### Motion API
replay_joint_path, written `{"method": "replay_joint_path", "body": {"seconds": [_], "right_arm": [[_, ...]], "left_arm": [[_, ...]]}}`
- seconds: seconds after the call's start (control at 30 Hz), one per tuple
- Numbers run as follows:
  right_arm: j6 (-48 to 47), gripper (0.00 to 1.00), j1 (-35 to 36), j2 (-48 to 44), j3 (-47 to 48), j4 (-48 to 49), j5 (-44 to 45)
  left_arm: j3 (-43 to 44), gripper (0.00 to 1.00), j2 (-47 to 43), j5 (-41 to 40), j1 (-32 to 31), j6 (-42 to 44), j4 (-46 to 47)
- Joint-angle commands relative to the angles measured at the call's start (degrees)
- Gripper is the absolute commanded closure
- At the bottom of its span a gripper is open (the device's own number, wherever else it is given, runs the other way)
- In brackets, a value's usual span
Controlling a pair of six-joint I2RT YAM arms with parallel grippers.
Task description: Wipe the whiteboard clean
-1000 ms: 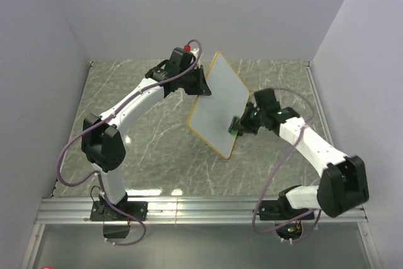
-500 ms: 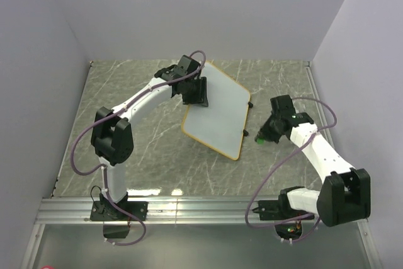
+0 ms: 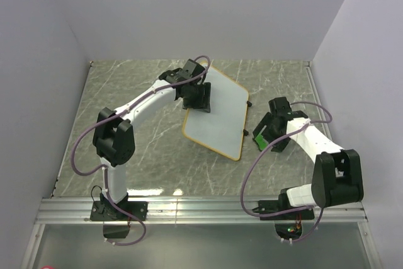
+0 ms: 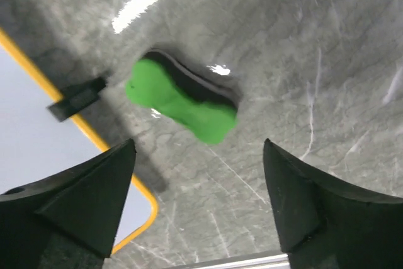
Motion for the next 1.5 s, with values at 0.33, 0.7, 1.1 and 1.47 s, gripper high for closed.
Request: {"method": "replay_joint_path", "body": {"seconds": [0.33,0.7,1.1,1.47], "right_arm": [[-1.77,0.00,-0.34,-8.31,11.63,-4.94,-3.26],[-6.34,0.00,-0.25,-22.54,12.18,1.71,-11.88],[-1.70,0.00,-0.17,-36.44,4.53,17.19,-18.30],[1.22,0.00,-0.25,-43.12,-0.57,22.22,-14.61]], "left_arm": [[5.30,0.26,-3.09,-7.91,-1.10,-0.83,-9.17],[8.65,0.05,-8.96,-16.96,1.35,-3.46,-8.39],[-20.07,0.01,-42.00,-18.41,24.37,-6.54,11.35],[-25.28,0.01,-48.44,-16.02,26.58,-6.01,11.39]]}}
